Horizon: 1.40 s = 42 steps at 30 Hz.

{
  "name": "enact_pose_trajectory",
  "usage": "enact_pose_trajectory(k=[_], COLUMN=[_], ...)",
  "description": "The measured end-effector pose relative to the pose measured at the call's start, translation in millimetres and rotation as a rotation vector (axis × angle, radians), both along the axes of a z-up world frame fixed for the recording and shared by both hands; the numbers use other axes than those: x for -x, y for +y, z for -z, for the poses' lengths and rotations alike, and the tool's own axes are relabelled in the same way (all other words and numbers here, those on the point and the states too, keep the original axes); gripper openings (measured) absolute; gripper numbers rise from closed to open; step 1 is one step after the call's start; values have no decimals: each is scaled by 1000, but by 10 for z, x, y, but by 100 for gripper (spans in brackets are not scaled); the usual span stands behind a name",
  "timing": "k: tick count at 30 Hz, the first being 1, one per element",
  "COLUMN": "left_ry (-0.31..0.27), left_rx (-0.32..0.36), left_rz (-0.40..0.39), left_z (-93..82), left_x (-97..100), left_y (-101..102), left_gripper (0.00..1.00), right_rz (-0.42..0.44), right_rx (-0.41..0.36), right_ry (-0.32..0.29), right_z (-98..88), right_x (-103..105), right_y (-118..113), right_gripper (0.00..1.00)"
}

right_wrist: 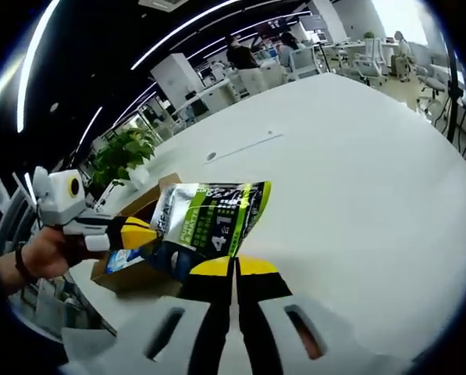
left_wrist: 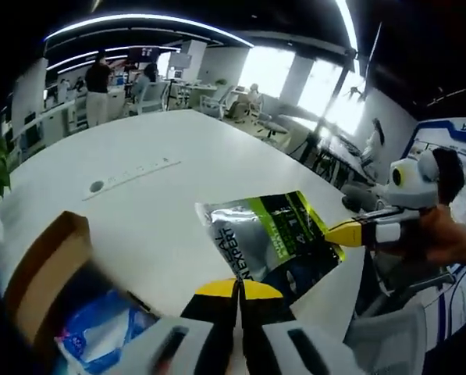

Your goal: Operate the shoe box by opening the lid, removing the specified soft item, and placing it in the target area until the item is outside and the box remains undamaged.

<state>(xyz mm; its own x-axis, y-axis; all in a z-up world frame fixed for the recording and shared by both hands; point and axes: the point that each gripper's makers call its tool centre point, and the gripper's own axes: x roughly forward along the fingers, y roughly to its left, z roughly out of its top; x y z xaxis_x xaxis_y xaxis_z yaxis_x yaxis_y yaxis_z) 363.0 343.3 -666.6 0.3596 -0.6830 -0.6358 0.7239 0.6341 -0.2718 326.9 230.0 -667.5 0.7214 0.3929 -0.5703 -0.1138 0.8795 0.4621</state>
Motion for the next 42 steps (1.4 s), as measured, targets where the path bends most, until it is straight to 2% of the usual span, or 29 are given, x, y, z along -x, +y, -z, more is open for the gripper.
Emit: enact_pose_trajectory(k=[10,22,28,34,42], left_ry=[2,-21,-21,-38,-16], left_rx=[-7,-59,-108,-204,-253], left_rz=[27,84,117,181,197], left_z=[51,154,304,482,672], left_x=[-7,-103,-135,-147,-240], left_y=[-136,-302,-347,-358,-388], left_gripper=[0,1,2,3,3], right_rz=[19,21,-3,-32,-46], right_rx=[6,36,60,72,80], right_ry=[12,32,58,97,137], right_z=[37,125,263,455,658], right_x=[-72,-339,-461,-526,-600], right_y=[-168,-334,-374,-361,-391], right_gripper=[0,0,0,0,0])
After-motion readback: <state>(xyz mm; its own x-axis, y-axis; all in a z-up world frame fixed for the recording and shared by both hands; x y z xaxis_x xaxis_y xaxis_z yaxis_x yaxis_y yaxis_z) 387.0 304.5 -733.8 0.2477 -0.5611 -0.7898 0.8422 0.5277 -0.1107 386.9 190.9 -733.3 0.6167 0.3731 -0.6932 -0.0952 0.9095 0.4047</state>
